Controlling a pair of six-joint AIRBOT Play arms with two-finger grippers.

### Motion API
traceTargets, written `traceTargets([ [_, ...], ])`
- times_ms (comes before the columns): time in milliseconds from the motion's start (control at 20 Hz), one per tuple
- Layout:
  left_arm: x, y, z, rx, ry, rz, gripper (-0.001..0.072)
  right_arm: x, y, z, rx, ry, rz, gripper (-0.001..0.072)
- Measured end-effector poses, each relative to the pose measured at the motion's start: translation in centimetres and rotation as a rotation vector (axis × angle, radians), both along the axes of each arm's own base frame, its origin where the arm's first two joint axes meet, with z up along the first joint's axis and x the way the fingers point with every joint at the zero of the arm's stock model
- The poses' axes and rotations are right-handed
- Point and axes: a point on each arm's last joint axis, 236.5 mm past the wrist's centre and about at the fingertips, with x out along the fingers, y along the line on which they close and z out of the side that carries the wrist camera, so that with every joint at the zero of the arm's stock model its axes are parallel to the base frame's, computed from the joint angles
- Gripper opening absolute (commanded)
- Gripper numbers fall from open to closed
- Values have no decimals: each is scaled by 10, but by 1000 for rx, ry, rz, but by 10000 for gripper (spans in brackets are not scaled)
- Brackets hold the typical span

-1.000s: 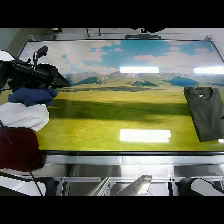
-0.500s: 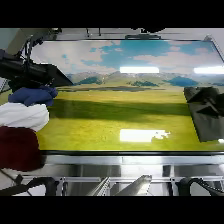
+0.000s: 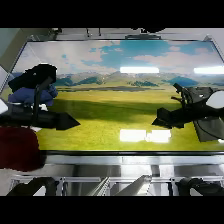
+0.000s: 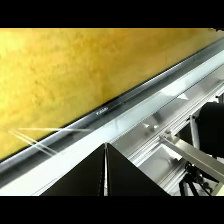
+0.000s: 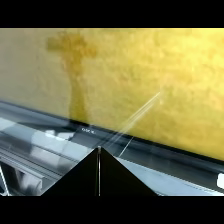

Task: Fold the shirts.

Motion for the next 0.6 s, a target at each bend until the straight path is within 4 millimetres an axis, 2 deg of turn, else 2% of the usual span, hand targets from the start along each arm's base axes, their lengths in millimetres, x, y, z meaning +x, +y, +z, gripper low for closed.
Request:
traceTargets([
  [200,-24,3,-20,-2,3,60,-1,-8,5,-6,19,-33,-31,14],
  [600,-34,4,-19,-14,-34,103,0,-11,7,-8,28,-45,-37,14],
])
